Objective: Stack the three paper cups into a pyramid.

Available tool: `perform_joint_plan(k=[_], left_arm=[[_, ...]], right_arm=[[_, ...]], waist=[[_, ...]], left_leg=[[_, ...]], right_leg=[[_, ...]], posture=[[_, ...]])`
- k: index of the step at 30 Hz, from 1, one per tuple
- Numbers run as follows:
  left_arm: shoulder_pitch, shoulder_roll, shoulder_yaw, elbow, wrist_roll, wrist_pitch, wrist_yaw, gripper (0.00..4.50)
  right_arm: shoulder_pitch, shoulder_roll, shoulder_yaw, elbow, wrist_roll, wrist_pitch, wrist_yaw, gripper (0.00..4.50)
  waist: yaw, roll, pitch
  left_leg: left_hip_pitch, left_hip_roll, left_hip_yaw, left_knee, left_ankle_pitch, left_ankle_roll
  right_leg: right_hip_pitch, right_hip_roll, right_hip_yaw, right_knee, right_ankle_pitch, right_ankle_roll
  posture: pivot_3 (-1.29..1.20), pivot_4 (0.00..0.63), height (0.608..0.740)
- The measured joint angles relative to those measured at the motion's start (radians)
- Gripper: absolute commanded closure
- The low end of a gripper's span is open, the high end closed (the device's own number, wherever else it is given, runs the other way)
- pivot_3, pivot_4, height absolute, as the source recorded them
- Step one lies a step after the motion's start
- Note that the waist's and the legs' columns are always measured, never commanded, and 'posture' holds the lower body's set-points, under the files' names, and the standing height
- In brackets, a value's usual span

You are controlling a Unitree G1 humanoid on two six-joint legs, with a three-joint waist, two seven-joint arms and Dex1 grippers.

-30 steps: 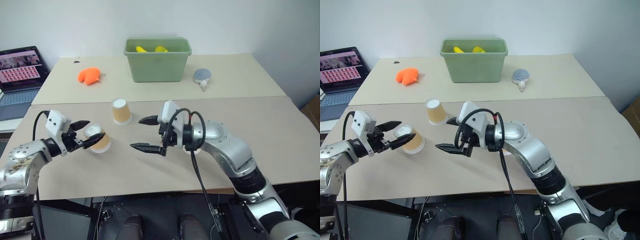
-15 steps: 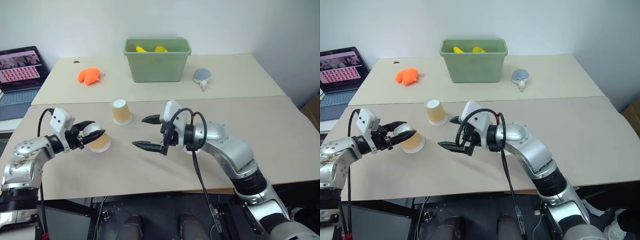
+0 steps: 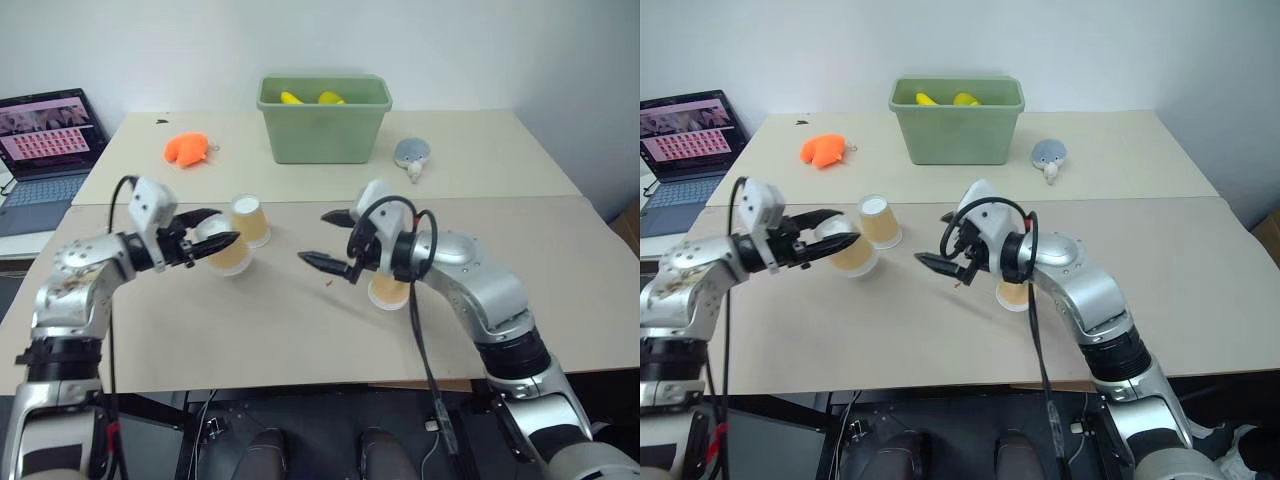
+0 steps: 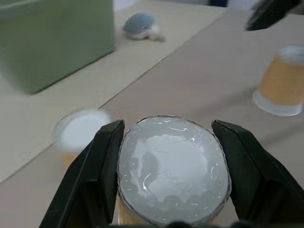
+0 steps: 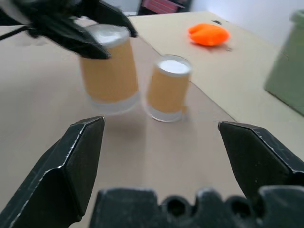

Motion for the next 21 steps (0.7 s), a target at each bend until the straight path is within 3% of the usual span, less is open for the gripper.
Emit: perform_joint_plan(k=[9,16,21], left_arm=[[-0.137,-0.11,-0.192,0.299,0.132,-0.112,-0.186,1.99],[-0.18,-0.148,-0.215,0.379,0.182,-0.206,-0.256,1.99],[-0.188,-0.15,-0.213,0.392,0.192,-0.215,-0.274,1.99]], right_arm=[[0.003,-0.054,-0.135,0.012,-0.026,0.003,-0.069,0.0],[0.052,-0.055,-0.178,-0.095,0.015,0.051,-0.084,0.0],[0.07,-0.056,-0.194,-0.188,0.158,0.082,0.022,0.0]], waist=[[-0.02,0.0,0.0],[-0.014,0.0,0.0],[-0.014,0.0,0.0]], left_leg=[[0.0,0.001,0.0,0.0,0.0,0.0],[-0.001,0.001,0.0,0.003,0.0,0.001],[-0.001,0.001,0.0,0.004,-0.001,0.002]], right_leg=[[-0.001,0.001,0.001,0.001,0.0,0.0],[0.0,0.001,0.0,0.001,0.0,0.0],[0.001,0.001,0.0,0.001,0.0,0.0]], posture=[[0.0,0.15,0.735],[0.0,0.15,0.735],[0.0,0.15,0.735]])
